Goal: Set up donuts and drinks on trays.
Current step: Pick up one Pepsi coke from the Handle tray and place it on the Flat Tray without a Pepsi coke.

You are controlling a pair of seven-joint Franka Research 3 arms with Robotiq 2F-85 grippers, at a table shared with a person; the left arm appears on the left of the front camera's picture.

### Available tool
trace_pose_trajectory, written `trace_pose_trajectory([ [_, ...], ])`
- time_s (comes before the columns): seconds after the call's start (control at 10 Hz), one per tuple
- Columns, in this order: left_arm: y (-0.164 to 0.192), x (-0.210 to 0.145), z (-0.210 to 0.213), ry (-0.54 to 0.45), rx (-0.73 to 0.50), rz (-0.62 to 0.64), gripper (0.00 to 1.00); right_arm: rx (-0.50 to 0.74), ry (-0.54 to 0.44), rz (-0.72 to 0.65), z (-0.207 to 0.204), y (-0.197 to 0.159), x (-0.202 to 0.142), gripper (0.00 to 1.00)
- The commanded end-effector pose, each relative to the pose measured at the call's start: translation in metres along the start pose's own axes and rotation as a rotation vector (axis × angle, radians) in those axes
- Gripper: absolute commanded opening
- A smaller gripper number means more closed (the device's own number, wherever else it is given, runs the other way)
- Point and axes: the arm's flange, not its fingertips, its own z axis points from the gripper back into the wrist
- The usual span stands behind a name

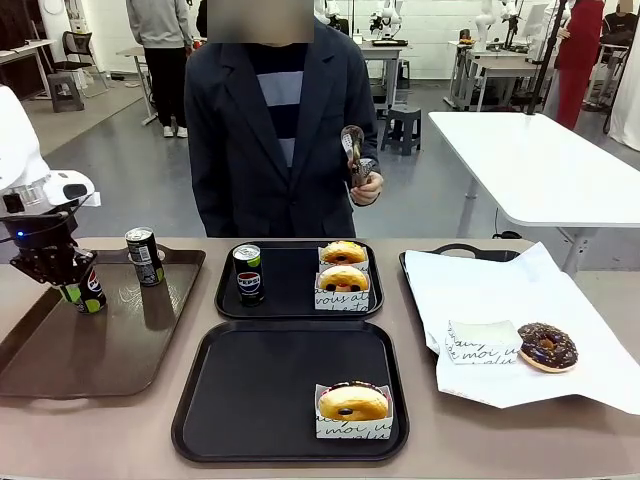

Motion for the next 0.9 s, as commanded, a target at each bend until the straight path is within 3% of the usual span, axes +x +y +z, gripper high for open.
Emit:
trace_pose_trajectory([
  [0.0, -0.036, -0.038, 0.034, 0.048, -0.022, -0.065, 0.00, 0.022, -0.018, 0.018, -0.001, 0.000, 0.002, 1.00],
  [0.4, -0.086, -0.114, 0.107, 0.049, -0.011, -0.126, 0.00, 0.022, -0.018, 0.018, -0.001, 0.000, 0.002, 1.00],
  [0.6, -0.085, -0.121, 0.114, 0.005, 0.019, -0.097, 0.00, 0.022, -0.018, 0.018, -0.001, 0.000, 0.002, 1.00],
  [0.8, -0.090, -0.120, 0.116, 0.033, 0.011, -0.152, 0.00, 0.022, -0.018, 0.018, -0.001, 0.000, 0.002, 1.00],
])
